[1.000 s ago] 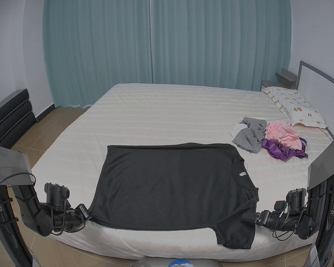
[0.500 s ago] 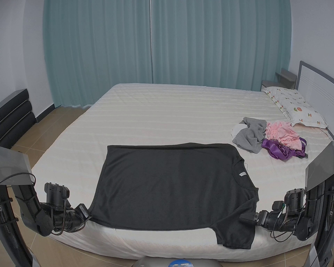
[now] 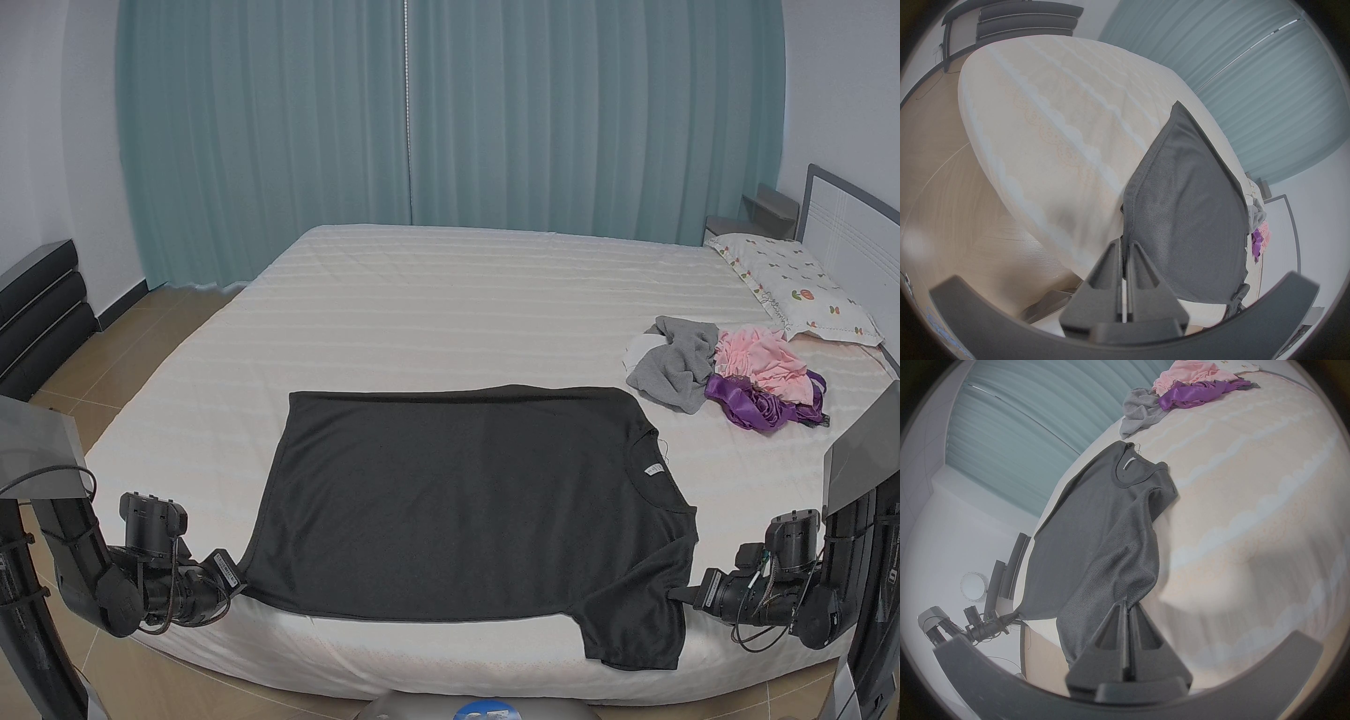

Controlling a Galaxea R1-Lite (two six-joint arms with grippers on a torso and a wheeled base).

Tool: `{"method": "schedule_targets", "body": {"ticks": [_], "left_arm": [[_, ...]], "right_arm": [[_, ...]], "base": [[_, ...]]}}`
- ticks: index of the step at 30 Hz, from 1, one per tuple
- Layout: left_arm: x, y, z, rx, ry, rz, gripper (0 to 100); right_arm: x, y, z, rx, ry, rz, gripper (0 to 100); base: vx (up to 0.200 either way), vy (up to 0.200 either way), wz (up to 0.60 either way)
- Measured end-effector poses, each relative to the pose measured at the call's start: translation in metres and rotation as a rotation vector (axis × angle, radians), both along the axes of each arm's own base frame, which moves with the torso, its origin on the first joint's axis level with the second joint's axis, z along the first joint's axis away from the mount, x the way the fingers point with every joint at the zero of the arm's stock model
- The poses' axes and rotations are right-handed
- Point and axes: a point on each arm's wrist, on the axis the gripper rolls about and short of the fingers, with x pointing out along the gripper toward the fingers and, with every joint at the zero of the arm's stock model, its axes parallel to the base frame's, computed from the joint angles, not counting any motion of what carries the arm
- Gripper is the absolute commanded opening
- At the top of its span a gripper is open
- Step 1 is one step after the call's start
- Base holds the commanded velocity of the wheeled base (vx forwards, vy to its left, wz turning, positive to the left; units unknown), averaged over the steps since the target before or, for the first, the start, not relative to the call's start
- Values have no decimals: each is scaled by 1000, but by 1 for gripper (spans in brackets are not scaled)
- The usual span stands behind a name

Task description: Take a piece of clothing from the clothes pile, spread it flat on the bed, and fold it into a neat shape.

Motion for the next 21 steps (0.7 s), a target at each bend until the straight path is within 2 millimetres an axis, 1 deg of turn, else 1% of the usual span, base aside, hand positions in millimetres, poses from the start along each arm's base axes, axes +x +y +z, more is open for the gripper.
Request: {"method": "schedule_targets", "body": {"ticks": [6,11,21], "left_arm": [[0,0,0,2,1,0,0],[-1,0,1,5,-3,-2,0],[-6,4,7,48,-22,-32,0]], "right_arm": [[-1,-2,2,-3,1,-7,0],[-7,-4,4,-19,56,-1,0],[-20,-15,23,-51,68,37,0]], "base": [[0,0,0],[0,0,0],[0,0,0]]}}
